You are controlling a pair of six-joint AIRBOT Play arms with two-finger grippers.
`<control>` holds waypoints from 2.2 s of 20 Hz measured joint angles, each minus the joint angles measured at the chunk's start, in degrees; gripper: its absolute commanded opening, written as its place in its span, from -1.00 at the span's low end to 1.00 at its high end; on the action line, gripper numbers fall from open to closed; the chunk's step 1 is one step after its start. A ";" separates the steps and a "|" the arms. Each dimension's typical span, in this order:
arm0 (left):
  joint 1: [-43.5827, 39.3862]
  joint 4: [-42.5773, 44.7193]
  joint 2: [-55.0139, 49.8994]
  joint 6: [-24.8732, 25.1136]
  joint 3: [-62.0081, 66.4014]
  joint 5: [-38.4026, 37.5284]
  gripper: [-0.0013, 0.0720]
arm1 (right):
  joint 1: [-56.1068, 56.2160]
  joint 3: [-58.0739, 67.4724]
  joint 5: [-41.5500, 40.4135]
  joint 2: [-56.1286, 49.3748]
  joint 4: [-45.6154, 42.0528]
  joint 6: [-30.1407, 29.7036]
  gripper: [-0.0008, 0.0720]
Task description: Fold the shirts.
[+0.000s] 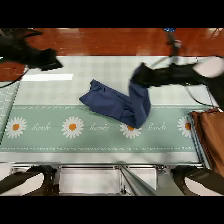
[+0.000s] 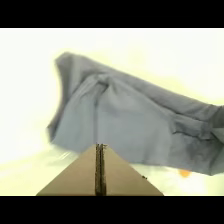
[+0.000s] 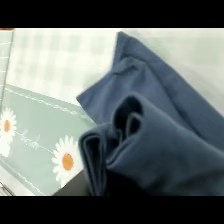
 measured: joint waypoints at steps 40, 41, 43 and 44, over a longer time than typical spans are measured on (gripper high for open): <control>5.46 -6.69 21.90 3.48 -34.45 14.86 -0.91 | -4.98 -32.37 -18.05 -0.46 4.70 7.10 0.16; 5.14 -6.67 21.75 3.45 -34.80 14.97 -0.91 | -4.96 -31.67 -17.51 -2.67 7.85 4.48 0.16; 4.72 -6.69 21.62 3.43 -35.19 15.30 -0.91 | -4.92 -29.81 -15.58 -7.10 12.57 0.74 0.16; 4.61 -6.67 21.57 3.43 -35.32 15.37 -0.91 | -4.79 -28.61 -14.27 -9.11 14.53 -0.61 0.13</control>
